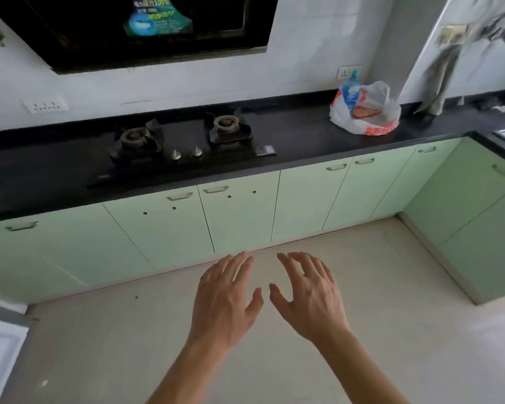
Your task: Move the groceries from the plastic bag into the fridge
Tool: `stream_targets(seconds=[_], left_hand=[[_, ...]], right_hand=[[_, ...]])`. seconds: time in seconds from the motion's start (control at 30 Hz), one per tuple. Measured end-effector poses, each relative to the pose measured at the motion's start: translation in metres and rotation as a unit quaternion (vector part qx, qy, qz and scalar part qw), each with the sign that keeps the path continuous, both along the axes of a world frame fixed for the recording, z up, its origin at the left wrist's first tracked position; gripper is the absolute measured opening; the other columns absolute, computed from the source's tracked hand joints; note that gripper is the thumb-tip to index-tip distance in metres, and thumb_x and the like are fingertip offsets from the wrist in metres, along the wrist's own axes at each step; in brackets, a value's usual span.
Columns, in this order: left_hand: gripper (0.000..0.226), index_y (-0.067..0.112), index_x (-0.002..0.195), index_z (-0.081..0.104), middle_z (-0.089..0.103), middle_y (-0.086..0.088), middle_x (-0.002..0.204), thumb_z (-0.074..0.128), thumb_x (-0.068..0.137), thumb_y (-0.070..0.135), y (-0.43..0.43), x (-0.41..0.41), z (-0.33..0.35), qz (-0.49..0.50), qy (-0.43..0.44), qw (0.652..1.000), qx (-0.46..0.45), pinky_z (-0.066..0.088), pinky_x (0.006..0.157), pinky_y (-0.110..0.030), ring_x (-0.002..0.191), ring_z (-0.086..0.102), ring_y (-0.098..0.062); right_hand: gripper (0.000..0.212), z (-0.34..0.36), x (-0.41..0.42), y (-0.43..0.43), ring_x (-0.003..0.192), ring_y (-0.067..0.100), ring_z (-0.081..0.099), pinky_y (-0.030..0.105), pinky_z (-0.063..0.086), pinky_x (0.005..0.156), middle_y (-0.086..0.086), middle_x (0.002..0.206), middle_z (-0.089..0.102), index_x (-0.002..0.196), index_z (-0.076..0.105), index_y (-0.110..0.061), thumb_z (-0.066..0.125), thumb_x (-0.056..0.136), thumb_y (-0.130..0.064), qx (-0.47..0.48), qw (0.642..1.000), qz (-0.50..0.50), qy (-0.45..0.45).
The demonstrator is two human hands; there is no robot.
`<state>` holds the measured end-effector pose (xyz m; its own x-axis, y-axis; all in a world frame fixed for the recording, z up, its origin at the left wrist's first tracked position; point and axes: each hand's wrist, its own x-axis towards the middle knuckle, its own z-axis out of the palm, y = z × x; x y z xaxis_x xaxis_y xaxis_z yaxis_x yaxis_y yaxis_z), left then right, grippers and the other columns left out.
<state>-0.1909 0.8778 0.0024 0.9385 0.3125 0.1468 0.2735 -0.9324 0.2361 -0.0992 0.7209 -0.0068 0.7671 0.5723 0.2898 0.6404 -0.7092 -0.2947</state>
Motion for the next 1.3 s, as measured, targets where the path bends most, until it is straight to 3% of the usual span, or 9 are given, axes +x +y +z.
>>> stream_targets(seconds=[0.3, 0.67, 1.3], left_hand=[[0.06, 0.02, 0.14, 0.052, 0.055, 0.002, 0.144, 0.036, 0.091, 0.05, 0.034, 0.001, -0.008, -0.095, -0.002, 0.995, 0.002, 0.043, 0.109, -0.039, 0.132, 0.051, -0.02], [0.06, 0.021, 0.141, 0.049, 0.053, 0.001, 0.146, 0.037, 0.091, 0.051, 0.014, 0.021, -0.02, -0.172, 0.012, 0.985, -0.019, 0.045, 0.107, -0.043, 0.134, 0.049, -0.021], [0.059, 0.021, 0.139, 0.052, 0.055, 0.001, 0.143, 0.035, 0.09, 0.05, -0.132, 0.23, 0.007, -0.23, -0.007, 0.973, 0.031, 0.046, 0.105, -0.041, 0.131, 0.05, -0.021]], right_hand=[[0.059, -0.001, -0.03, 0.007, 0.115, 0.026, 0.062, 0.043, 0.05, 0.1, 0.003, 0.128, 0.063, 0.136, 0.056, -0.02, 0.05, 0.088, -0.056, -0.031, 0.994, -0.106, 0.014], [0.061, -0.008, -0.044, -0.018, 0.118, 0.025, 0.062, 0.041, 0.049, 0.102, 0.003, 0.131, 0.063, 0.138, 0.054, -0.023, 0.047, 0.089, -0.06, -0.061, 0.98, -0.186, 0.035], [0.061, 0.005, 0.146, -0.162, 0.121, 0.027, 0.059, 0.045, 0.047, 0.106, 0.003, 0.133, 0.062, 0.137, 0.054, -0.023, 0.046, 0.088, -0.059, -0.013, 0.969, -0.245, 0.038]])
